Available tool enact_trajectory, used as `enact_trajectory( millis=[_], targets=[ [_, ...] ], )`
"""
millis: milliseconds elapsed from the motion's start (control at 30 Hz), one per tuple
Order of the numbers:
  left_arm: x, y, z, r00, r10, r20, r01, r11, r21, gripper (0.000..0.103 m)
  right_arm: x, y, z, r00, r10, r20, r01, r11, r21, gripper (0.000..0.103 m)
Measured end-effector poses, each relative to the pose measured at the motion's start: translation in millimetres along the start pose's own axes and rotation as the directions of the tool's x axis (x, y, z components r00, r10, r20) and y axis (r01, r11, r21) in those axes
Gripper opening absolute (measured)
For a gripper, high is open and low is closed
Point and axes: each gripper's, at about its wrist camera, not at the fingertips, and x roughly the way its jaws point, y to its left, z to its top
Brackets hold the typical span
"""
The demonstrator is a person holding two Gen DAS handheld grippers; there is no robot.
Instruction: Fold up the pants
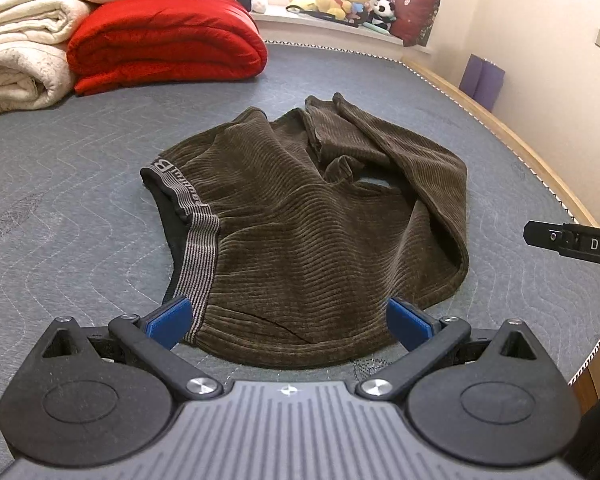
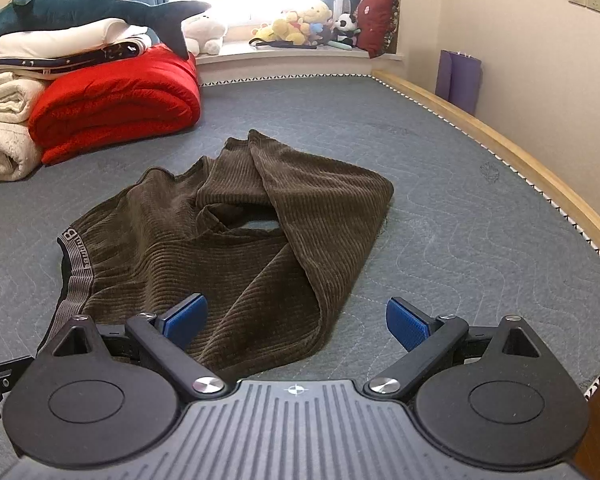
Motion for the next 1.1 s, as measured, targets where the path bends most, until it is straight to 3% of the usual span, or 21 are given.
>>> enact_trajectory(
  millis=[1100],
  targets=[
    [-0.1, -0.3, 0.3, 1.0, 0.0, 0.001, 0.0, 1.0, -0.007, 0.103, 1.5, 1.8, -0.4, 1.0, -0.009, -0.003, 0.009, 1.0, -0.011, 0.096]
  ],
)
